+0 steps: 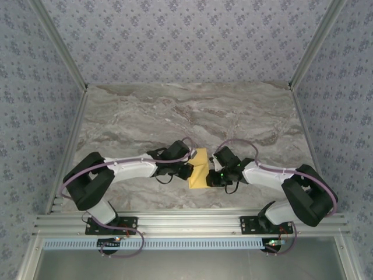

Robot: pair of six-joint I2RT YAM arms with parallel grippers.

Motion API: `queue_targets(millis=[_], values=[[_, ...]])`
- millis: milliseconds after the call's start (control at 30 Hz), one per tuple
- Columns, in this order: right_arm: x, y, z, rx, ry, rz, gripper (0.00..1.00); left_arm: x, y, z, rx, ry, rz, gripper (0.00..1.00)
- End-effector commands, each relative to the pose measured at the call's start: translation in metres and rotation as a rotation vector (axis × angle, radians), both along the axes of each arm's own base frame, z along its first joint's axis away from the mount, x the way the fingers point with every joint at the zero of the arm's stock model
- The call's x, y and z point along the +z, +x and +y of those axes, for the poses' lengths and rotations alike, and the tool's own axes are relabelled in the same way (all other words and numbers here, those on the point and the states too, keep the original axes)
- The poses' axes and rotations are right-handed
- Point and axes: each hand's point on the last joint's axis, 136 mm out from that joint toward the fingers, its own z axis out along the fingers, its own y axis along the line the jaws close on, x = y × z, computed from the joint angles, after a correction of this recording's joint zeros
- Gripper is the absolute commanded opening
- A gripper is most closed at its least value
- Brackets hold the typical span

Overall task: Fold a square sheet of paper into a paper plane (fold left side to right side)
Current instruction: Fold the triangle a second time at the center of the table.

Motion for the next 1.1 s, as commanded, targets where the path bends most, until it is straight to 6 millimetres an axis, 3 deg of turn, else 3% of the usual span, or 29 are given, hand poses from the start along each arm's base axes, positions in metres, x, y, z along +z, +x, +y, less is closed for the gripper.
queue_targets(millis=[0,500,1067], values=[[-0.011,-0.008,-0.014,0.008,-0.094,0.026,0.10,0.002,0.005,-0.005,-0.020,0.001,-0.001,0.00],[-0.011,-0.011,-0.015,0.028,-0.109,0.032,0.10,-0.011,0.013,-0.008,-0.012,0.032,0.011,0.00],[-0.011,-0.011,-0.018,0.033,-0.128,0.032,0.10,-0.017,0.014,0.001,0.005,0.080,0.004,0.00]])
